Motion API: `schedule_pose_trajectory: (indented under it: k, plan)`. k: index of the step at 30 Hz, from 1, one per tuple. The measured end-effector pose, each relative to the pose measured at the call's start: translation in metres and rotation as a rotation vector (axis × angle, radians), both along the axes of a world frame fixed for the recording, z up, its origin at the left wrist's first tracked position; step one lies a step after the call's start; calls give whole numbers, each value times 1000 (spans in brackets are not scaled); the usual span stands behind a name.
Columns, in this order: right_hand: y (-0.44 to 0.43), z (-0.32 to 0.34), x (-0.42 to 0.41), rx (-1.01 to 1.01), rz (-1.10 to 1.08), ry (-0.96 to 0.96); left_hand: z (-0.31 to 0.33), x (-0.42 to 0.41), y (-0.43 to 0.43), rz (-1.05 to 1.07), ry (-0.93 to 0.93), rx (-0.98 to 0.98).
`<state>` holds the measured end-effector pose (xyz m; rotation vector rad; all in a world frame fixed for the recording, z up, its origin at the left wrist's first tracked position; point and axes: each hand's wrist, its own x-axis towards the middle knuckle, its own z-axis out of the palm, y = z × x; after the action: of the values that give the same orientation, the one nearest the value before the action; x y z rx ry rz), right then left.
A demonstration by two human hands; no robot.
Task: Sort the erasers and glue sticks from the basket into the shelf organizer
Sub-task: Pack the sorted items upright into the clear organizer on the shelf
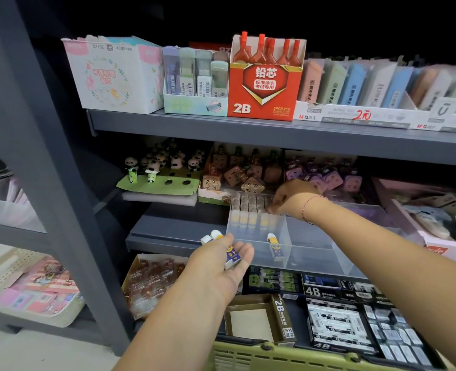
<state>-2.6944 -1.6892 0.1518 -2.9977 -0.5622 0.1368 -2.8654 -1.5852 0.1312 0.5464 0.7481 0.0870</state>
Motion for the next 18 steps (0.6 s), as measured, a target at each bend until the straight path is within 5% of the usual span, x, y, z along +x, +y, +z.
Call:
schedule_pose_trajectory:
  k: [18]
  plan:
    - [5,8,4,-214,172,-52,2,1,0,3,-3,-14]
